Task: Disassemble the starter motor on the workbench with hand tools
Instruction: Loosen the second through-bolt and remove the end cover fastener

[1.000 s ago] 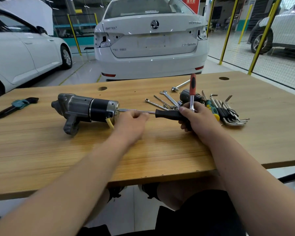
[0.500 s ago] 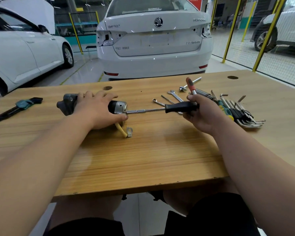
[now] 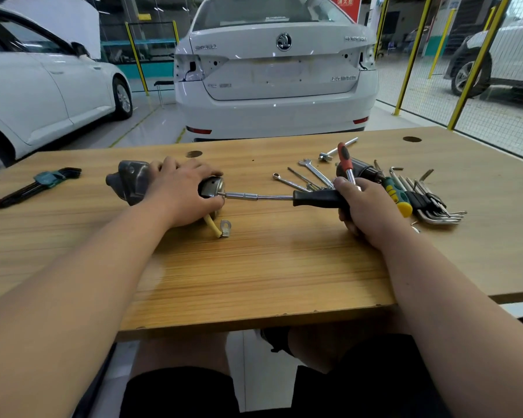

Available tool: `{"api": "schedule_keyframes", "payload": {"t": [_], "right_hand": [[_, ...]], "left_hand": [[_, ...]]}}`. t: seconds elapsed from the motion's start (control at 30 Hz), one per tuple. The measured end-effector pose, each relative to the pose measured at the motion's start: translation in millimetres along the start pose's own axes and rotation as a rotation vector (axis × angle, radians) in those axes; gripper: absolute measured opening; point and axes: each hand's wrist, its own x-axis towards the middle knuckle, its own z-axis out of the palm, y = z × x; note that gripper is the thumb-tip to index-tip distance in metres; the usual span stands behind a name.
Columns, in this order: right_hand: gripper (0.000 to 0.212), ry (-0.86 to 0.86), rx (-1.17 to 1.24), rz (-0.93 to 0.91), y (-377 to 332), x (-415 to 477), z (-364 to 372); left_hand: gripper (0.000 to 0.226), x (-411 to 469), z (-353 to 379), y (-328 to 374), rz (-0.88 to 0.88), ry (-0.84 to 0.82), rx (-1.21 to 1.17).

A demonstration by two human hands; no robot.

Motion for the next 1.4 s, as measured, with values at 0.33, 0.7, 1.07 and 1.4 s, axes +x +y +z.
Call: {"api": "schedule_keyframes", "payload": {"t": [0.33, 0.7, 1.07, 1.4], "right_hand": [[0.031, -0.172, 0.771, 0.2, 1.0, 5.1, -0.1], [0.042, -0.025, 0.409, 0.246, -11.3, 13.1, 7.9], [0.023, -0.061, 0.407, 0.35, -25.8, 67.9, 24.2], [0.019, -0.095, 0.866, 0.477, -12.0, 78.0, 32.1]], "left_hand": [[0.06, -0.7, 9.3, 6.1, 0.014, 0.018, 0.053], [0.085, 11.9, 2.8, 4.9, -0.029, 0.028, 0.178], [0.08, 40.6, 22.7, -17.9, -0.106, 0.125, 0.153], [0.073, 51.9, 27.0, -17.7, -0.154, 0.138, 0.127]]}}
